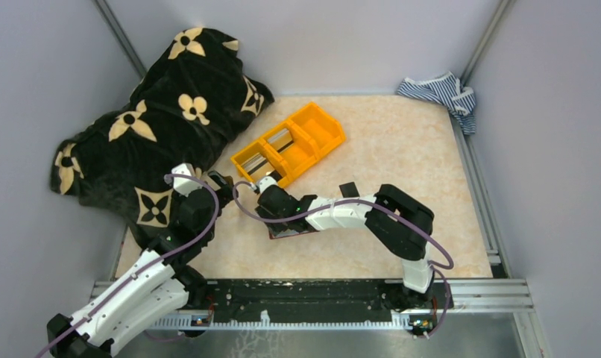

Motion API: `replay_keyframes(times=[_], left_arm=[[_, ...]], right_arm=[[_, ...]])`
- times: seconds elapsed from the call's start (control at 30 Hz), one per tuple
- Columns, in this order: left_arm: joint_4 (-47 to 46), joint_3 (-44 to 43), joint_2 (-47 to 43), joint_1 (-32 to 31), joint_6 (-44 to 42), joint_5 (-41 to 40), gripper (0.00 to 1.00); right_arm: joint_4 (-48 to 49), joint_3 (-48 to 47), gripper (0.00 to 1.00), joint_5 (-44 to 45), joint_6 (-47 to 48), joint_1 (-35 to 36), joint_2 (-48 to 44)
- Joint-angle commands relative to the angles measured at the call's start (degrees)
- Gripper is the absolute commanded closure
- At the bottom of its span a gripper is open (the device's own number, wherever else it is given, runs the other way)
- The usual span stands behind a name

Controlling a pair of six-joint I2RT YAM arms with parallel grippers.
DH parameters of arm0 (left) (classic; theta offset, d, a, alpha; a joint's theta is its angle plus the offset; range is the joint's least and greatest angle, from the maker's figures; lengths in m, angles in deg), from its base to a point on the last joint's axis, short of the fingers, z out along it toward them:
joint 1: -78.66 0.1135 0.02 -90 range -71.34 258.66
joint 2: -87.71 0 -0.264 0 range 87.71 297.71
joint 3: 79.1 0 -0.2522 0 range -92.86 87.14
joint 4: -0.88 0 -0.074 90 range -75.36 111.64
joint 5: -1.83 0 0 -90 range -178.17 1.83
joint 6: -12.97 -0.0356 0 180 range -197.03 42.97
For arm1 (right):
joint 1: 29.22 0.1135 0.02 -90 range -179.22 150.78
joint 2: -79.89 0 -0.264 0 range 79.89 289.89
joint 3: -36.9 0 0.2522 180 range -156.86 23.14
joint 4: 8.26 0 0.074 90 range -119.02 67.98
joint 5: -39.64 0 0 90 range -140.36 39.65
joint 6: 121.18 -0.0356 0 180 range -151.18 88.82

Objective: Take the credit cards out of the card holder

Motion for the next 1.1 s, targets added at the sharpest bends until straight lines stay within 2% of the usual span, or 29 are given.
replay_keyframes(times=[0.0, 0.2, 0.37, 0.83, 1.07], left_arm=[[-0.13, 0.05, -0.34, -0.10, 0.42, -0.08, 0.07], [-0.73, 0.21, -0.55, -0.10, -0.15, 0.39, 0.07], [-0.84, 0.24, -0.67, -0.13, -0.47, 1.00, 0.07], [-1.63, 0.56, -1.07, -0.18, -1.17, 2.03, 0.07], [-1.99, 0.69, -0.88, -0.12, -1.35, 2.51, 0.07]], right_arm=[[0.05, 0.61, 0.48, 1.64, -0.38, 0.29, 0.24], [0.31, 2.13, 0.72, 2.26, -1.31, 0.32, -0.13], [1.30, 3.48, 1.00, 1.75, -3.03, 0.26, -0.74], [4.51, 7.54, 1.00, -0.71, -5.13, -1.46, -9.14], [2.87, 7.33, 1.00, 1.21, -4.23, -1.58, -11.04]])
